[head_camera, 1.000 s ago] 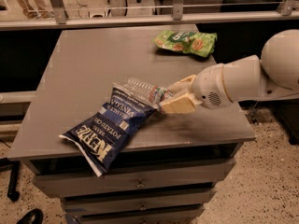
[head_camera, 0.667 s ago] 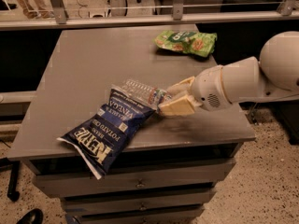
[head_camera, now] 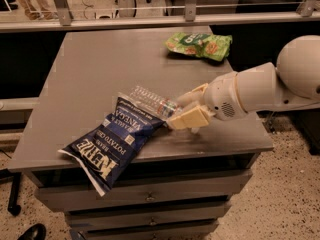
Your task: Move water bottle near blue chip bag
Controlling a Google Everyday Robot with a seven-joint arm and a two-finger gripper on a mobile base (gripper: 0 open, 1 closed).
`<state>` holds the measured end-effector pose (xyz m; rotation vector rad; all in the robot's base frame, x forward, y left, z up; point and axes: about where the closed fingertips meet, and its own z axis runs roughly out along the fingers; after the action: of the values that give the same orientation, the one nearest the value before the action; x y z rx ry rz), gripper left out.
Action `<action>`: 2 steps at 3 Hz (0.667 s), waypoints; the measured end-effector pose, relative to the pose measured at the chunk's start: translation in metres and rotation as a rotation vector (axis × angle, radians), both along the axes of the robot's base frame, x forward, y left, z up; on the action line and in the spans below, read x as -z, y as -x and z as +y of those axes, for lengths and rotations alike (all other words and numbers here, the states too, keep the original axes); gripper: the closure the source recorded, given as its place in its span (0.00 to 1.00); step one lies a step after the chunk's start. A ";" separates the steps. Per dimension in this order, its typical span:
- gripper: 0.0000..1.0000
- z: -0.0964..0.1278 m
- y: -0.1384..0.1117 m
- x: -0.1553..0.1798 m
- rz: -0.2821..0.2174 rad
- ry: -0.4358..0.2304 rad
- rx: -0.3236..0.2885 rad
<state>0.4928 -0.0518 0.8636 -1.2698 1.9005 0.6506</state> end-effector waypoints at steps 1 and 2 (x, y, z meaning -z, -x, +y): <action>0.00 0.001 0.001 0.001 -0.002 0.002 0.001; 0.00 0.001 0.001 0.001 -0.002 0.002 0.001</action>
Offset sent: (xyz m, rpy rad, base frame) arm -0.0002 -0.0037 -0.0015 -0.0006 -0.0021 -0.0080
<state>0.4921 -0.0512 0.8627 -1.2700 1.9004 0.6467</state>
